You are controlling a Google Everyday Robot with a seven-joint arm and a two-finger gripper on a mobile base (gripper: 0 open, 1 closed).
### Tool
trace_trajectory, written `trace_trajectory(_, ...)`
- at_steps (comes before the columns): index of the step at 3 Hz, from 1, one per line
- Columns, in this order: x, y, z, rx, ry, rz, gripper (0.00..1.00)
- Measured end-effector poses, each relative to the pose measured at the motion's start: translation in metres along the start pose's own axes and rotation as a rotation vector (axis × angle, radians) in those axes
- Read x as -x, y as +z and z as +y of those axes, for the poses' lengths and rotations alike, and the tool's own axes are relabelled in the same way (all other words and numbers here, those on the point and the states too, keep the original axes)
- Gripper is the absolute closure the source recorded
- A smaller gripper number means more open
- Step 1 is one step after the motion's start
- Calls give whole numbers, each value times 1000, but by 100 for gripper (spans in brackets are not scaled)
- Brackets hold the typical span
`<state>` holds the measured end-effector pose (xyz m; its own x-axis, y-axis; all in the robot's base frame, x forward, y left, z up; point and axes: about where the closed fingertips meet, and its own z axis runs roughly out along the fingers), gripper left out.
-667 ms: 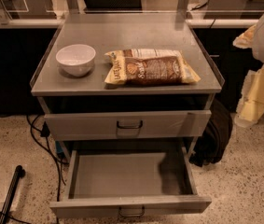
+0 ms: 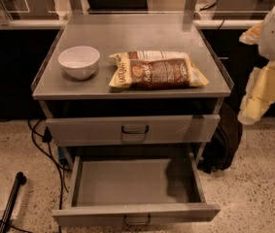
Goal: Place brown chip bag into middle drawer
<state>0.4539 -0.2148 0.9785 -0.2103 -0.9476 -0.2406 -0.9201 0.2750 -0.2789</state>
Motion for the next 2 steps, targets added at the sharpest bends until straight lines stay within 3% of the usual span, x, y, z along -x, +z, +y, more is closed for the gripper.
trace_trajectory(2, 14, 26, -51, -69, 34, -89, 0)
